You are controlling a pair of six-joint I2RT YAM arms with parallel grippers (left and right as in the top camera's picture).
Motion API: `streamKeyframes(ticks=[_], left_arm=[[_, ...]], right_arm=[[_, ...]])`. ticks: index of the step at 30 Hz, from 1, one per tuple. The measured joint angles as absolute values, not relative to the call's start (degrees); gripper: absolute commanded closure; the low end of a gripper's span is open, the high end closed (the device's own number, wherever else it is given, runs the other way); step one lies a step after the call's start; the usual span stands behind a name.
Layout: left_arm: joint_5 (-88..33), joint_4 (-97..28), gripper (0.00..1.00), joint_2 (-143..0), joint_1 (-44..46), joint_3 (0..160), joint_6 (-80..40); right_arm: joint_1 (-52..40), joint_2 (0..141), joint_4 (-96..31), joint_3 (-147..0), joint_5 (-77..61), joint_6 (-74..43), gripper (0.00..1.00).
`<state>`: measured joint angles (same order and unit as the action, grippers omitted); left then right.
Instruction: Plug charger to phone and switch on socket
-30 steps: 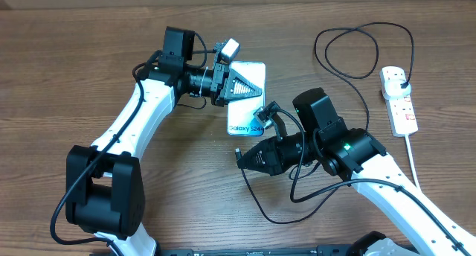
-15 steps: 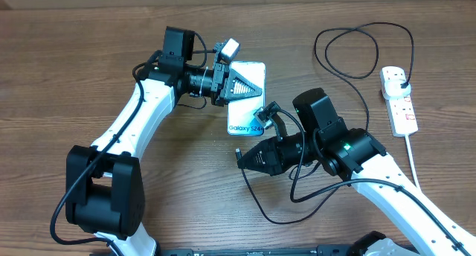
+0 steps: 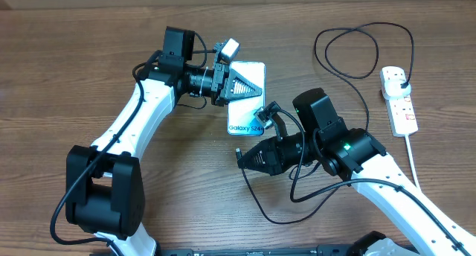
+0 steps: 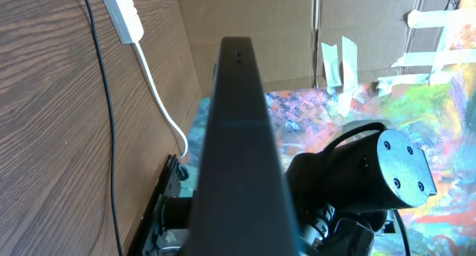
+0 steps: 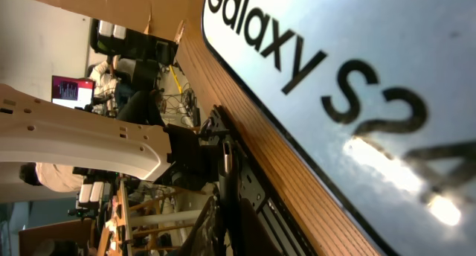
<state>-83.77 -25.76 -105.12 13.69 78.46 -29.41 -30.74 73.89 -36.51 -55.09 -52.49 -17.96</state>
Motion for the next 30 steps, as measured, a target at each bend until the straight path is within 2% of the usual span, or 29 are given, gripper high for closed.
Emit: streamKeyframes(ticks=[21,30], left_arm=[[-84.23,-24.69,0.96,-105.12,13.69,78.46,-29.41],[-84.31,-21.19,0.96,-105.12,12.86,78.46,-31.99]], right_arm=[[-30.74,73.89,-36.38,-55.09,-52.45,-16.69,0.96],[-30.13,73.89,-31.14,-55.09,-51.0,-17.02,0.96]])
